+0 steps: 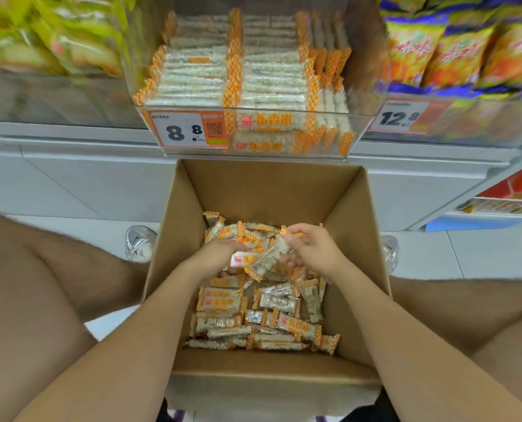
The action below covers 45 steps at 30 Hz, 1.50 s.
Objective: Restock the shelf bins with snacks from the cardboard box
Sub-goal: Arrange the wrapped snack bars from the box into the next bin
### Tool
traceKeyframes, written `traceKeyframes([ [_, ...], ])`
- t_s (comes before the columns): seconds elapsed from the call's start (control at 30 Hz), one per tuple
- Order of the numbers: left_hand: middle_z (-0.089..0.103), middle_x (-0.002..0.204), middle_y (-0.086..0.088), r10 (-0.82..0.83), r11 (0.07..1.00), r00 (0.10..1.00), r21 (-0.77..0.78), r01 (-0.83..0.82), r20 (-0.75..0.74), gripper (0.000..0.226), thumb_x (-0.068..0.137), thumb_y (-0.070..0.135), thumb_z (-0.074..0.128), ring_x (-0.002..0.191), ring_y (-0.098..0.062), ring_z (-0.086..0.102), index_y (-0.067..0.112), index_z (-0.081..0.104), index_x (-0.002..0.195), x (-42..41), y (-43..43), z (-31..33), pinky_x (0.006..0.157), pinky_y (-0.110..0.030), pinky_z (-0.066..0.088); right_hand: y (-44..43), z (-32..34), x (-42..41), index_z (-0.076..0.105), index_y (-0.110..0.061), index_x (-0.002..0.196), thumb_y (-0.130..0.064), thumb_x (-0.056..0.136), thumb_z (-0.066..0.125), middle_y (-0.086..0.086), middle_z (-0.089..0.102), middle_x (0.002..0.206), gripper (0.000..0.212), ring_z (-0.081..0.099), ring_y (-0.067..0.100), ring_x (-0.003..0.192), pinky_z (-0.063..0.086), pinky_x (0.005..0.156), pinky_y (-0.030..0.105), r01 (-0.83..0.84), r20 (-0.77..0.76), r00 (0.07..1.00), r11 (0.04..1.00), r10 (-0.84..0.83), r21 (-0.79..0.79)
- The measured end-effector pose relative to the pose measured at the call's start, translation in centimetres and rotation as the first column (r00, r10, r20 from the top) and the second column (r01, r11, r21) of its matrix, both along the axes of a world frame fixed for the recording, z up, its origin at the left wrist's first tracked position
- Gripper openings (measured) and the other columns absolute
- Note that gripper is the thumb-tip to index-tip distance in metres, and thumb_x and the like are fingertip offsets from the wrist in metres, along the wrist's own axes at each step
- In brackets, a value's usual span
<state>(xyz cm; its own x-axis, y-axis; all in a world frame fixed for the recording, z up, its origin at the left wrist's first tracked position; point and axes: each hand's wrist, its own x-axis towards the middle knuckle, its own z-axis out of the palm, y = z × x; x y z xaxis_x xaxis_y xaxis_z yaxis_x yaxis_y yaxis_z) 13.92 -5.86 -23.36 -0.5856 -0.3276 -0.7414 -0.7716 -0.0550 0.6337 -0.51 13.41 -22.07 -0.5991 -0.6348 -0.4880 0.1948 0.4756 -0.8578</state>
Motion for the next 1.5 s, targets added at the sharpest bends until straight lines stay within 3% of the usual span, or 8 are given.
traceKeyframes([
  [0.13,0.050,0.140,-0.001,0.049,0.999,0.998,0.008,-0.049,-0.037,0.042,0.095,0.039,0.048,0.075,-0.023,0.064,0.021,0.069,0.127,0.0,-0.7,3.5,0.061,-0.031,0.046,0.4,4.0,-0.5,0.073,-0.001,0.104,-0.010,0.101,0.064,0.026,0.075,0.101,0.013,0.076,0.041,0.097,0.061,0.087,0.046,0.026,0.171,0.985,0.992,-0.005,-0.124],
  [0.33,0.069,0.088,-0.009,0.000,0.999,0.992,-0.049,-0.006,-0.126,0.046,0.105,0.034,0.034,0.073,-0.021,0.055,0.017,0.075,0.116,0.0,-2.1,9.6,0.059,-0.031,0.040,-0.1,9.6,-0.4,0.077,-0.011,0.101,-0.005,0.071,0.095,0.006,0.079,0.098,0.035,0.075,0.021,0.096,0.062,0.085,0.034,-0.220,-0.216,0.955,0.974,0.203,-0.058],
  [0.6,0.073,0.098,-0.003,-0.088,0.996,0.957,-0.031,0.082,-0.277,0.039,0.107,0.033,0.043,0.081,-0.016,0.056,0.017,0.075,0.122,0.8,-2.4,18.6,0.065,-0.028,0.044,-2.9,16.0,-0.2,0.079,-0.034,0.102,-0.019,0.078,0.092,-0.015,0.077,0.102,0.031,0.073,0.006,0.095,0.059,0.094,0.037,-0.289,-0.452,0.855,0.957,0.255,-0.008],
  [0.8,0.064,0.131,0.016,-0.437,0.823,0.872,-0.489,0.289,-0.220,0.035,0.097,0.027,0.062,0.112,-0.002,0.061,0.037,0.070,0.130,0.1,-2.1,23.4,0.085,-0.020,0.050,-3.5,20.1,-0.2,0.077,-0.032,0.108,-0.016,0.093,0.075,-0.022,0.066,0.098,0.022,0.060,-0.008,0.087,0.045,0.077,0.018,-0.333,-0.717,0.621,0.934,0.317,0.125],
  [1.0,0.058,0.140,0.023,-0.554,0.739,0.798,-0.582,0.340,-0.237,0.056,0.088,0.041,0.081,0.128,-0.005,0.058,0.036,0.061,0.140,-0.9,-1.3,24.8,0.107,-0.028,0.045,-3.5,22.9,-0.4,0.062,-0.033,0.123,-0.014,0.086,0.080,-0.016,0.060,0.120,0.045,0.054,-0.004,0.104,0.045,0.091,0.017,-0.465,-0.849,0.404,0.876,0.340,0.130],
  [1.17,0.060,0.131,0.015,-0.317,0.849,0.856,-0.524,0.066,-0.407,0.035,0.096,0.039,0.075,0.117,-0.008,0.060,0.030,0.065,0.128,-1.9,-1.0,24.1,0.098,-0.030,0.051,-3.8,21.7,0.5,0.056,-0.033,0.108,-0.038,0.075,0.093,-0.014,0.061,0.101,0.049,0.059,0.004,0.090,0.055,0.077,0.029,-0.074,-0.811,0.576,0.981,-0.104,-0.179],
  [1.37,0.067,0.104,-0.010,0.059,0.941,0.712,-0.199,-0.273,-0.699,0.027,0.090,0.025,0.083,0.072,-0.016,0.071,0.031,0.068,0.110,-3.6,0.2,25.0,0.083,-0.039,0.064,-4.0,21.9,2.0,0.063,-0.031,0.112,-0.049,0.081,0.082,-0.018,0.063,0.096,0.041,0.060,0.002,0.091,0.054,0.080,0.029,-0.032,-0.818,0.547,0.971,-0.181,-0.236],
  [1.5,0.074,0.113,-0.007,0.023,0.953,0.669,-0.186,-0.240,-0.743,0.038,0.083,0.036,0.087,0.099,-0.022,0.073,0.040,0.069,0.117,-3.7,0.3,25.5,0.091,-0.045,0.061,-3.6,22.1,1.7,0.053,-0.036,0.137,-0.028,0.094,0.070,-0.012,0.054,0.116,0.047,0.054,0.013,0.108,0.046,0.093,0.041,-0.096,-0.946,0.321,0.991,-0.053,-0.089],
])
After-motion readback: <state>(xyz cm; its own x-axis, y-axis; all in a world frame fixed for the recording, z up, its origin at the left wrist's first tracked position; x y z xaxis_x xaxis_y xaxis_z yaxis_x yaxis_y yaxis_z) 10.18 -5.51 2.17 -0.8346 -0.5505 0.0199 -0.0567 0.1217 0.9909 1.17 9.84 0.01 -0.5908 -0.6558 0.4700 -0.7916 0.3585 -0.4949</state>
